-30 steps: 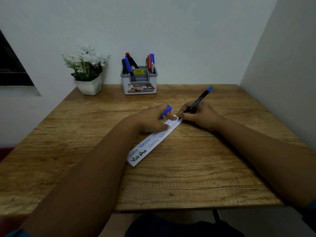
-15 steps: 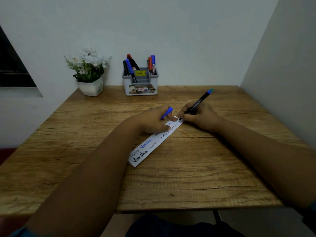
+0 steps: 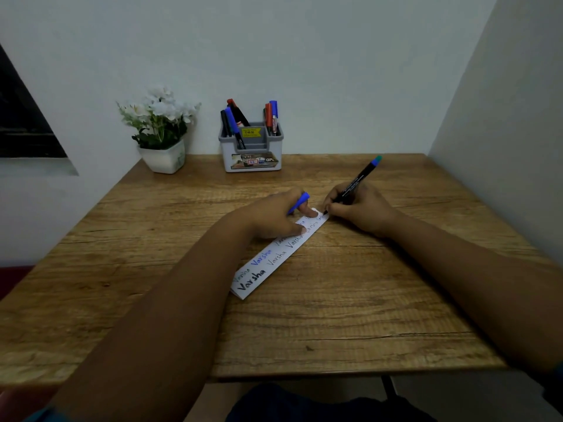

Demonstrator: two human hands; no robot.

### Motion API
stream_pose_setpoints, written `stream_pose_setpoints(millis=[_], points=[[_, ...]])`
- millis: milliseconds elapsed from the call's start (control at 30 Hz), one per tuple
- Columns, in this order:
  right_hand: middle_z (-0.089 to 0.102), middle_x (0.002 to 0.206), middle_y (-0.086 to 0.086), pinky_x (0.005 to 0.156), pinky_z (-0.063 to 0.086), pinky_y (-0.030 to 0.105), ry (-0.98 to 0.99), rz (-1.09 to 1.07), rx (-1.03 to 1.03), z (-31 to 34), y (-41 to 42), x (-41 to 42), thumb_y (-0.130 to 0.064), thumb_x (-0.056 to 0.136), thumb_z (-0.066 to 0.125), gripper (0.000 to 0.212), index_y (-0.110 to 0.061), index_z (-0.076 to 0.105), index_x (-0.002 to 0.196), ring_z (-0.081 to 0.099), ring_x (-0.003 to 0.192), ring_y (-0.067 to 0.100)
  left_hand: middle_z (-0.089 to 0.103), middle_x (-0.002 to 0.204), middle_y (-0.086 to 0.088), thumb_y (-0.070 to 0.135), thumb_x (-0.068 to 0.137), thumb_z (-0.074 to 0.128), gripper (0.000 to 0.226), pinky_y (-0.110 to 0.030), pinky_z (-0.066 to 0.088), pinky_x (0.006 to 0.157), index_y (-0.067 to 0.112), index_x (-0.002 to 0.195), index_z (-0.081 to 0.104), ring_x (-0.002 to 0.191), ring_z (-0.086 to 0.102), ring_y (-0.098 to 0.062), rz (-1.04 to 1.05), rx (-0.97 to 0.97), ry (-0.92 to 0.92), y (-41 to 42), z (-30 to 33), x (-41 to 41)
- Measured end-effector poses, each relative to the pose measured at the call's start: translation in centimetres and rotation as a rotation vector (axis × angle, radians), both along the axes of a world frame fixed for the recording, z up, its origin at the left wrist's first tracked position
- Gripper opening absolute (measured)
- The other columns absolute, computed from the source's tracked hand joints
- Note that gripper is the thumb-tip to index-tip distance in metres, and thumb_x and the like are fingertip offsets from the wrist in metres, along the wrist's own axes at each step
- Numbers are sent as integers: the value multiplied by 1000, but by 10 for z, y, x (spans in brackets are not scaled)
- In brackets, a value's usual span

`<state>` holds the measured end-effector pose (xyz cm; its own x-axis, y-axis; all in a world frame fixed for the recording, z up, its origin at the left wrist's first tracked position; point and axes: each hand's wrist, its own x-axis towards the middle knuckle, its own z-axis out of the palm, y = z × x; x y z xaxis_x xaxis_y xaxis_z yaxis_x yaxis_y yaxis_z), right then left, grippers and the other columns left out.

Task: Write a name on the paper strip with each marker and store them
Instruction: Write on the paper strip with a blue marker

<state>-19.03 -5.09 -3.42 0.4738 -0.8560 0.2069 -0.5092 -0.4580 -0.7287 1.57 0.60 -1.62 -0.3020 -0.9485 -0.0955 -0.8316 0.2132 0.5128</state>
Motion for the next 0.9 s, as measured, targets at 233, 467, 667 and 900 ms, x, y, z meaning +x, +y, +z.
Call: stream_pose_setpoints(millis=[233, 467, 667, 900], points=[[71, 83, -2, 73, 48, 16, 9, -26, -4, 0, 2, 0, -11, 84, 67, 5, -10, 71, 82, 62, 77, 1, 53, 110, 10, 23, 88, 67, 36, -29, 42, 76, 23, 116, 44, 100, 49, -12, -11, 15, 31, 1, 1, 1], [64, 73, 6, 55, 46, 21, -653, -64, 406, 3, 1, -8, -13, 87, 70, 16, -14, 58, 98, 52, 58, 10, 41, 91, 32, 22, 90, 66, 36, -22, 37, 67, 21, 119, 44, 86, 46, 1, -12, 11, 43, 3, 2, -1], [65, 76, 9, 62, 53, 21, -794, 104, 598, 10, 21, 10, -29, 100, 46, 30, -8, 65, 89, 62, 66, 13, 47, 99, 10, 25, 89, 67, 39, -23, 36, 62, 24, 119, 44, 79, 45, 0, -7, -3, 34, 5, 1, 0], [55, 60, 8, 56, 41, 25, -870, -27, 561, 16, 30, 16, -14, 96, 41, 25, -10, 54, 75, 48, 52, 13, 51, 103, 5, 26, 89, 66, 38, -30, 40, 69, 24, 120, 45, 82, 48, -3, -1, 6, 7, 5, 1, 1]])
